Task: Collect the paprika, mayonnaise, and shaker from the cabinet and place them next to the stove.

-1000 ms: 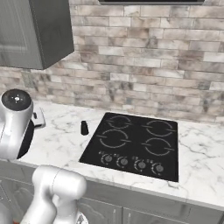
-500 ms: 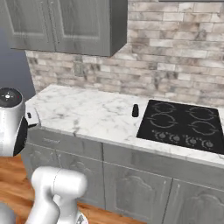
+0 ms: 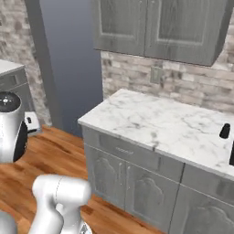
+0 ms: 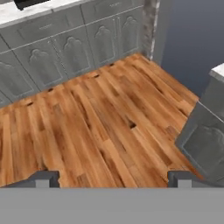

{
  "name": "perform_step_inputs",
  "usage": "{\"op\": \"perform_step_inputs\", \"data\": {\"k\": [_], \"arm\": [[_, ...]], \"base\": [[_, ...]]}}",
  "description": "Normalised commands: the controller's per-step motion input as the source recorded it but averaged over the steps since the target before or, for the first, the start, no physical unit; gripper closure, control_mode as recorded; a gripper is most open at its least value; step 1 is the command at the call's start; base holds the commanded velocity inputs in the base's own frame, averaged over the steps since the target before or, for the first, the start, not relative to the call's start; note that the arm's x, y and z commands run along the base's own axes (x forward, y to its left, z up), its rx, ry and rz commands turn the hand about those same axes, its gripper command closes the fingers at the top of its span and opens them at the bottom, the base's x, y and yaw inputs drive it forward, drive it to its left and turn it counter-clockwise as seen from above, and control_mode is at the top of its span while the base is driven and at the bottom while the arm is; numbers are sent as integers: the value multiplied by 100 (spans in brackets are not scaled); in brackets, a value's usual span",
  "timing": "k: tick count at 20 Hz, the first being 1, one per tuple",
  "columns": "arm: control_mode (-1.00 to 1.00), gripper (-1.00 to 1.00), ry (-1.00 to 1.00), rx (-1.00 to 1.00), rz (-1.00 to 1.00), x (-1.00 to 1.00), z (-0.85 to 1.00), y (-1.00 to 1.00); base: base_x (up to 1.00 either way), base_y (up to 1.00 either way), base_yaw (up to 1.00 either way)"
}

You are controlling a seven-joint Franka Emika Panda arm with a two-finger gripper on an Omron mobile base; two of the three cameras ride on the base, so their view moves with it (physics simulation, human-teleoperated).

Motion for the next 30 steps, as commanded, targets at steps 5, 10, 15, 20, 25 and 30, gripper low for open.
{"op": "perform_step_inputs", "data": {"k": [5, 10, 15, 20, 25, 30], "arm": [[100, -100, 0, 0, 0, 0, 0, 0], [100, -100, 0, 0, 0, 0, 0, 0], [100, -100, 0, 0, 0, 0, 0, 0], [100, -100, 0, 0, 0, 0, 0, 0], [100, -100, 0, 0, 0, 0, 0, 0], [100, -100, 0, 0, 0, 0, 0, 0]], "base": [[-28, 100, 40], [-49, 99, 34], [-21, 92, 42], [-2, 80, 48], [-2, 77, 49], [-2, 76, 50]]}}
